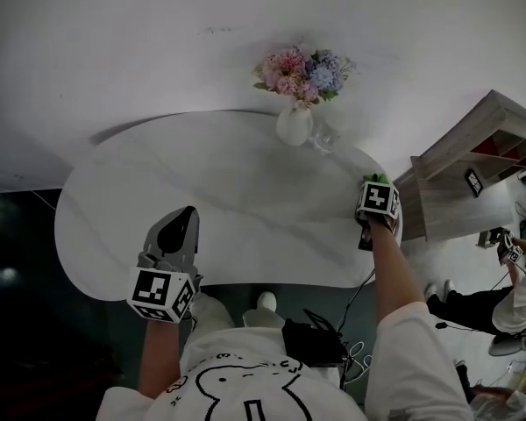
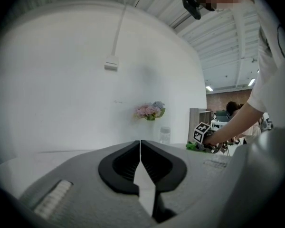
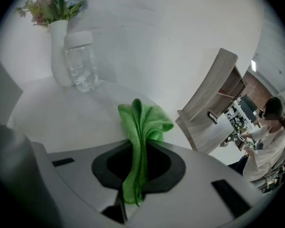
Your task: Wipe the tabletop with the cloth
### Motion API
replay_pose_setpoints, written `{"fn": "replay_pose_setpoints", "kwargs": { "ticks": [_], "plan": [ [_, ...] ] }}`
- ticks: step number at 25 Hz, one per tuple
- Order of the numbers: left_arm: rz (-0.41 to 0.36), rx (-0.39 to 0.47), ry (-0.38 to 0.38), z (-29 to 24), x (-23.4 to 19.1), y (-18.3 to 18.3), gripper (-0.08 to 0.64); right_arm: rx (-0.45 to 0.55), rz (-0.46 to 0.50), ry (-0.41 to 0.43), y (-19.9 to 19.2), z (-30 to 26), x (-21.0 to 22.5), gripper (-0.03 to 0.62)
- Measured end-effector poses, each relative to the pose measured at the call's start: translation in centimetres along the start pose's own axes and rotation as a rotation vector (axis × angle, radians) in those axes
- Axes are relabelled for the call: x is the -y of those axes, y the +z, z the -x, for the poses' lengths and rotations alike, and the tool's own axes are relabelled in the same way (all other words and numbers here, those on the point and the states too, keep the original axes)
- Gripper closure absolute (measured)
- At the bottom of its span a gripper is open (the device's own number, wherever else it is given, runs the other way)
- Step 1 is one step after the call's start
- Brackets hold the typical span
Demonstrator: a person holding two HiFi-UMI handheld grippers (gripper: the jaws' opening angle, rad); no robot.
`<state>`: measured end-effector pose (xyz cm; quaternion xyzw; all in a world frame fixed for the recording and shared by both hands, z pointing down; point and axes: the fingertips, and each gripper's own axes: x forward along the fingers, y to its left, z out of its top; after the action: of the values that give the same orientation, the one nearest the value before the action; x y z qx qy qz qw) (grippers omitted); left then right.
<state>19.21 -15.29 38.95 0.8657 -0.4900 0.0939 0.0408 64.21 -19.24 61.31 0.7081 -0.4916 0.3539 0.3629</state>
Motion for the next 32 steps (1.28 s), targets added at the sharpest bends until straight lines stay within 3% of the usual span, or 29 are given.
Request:
{"fn": "replay_pose_setpoints", "kwargs": {
  "ticks": [20, 32],
  "plan": [
    [0.031, 0.007, 0.033, 1.9, -0.3, -0.6, 0.538, 0.021, -0.037, 0.133, 1.3, 0.5, -5.4, 0.551],
    [-0.008, 0.002, 0.021, 3.0, -3.5, 0.0, 0.539, 0.011, -0.040, 0.175, 1.6, 1.3, -10.5, 0.551]
  ]
}}
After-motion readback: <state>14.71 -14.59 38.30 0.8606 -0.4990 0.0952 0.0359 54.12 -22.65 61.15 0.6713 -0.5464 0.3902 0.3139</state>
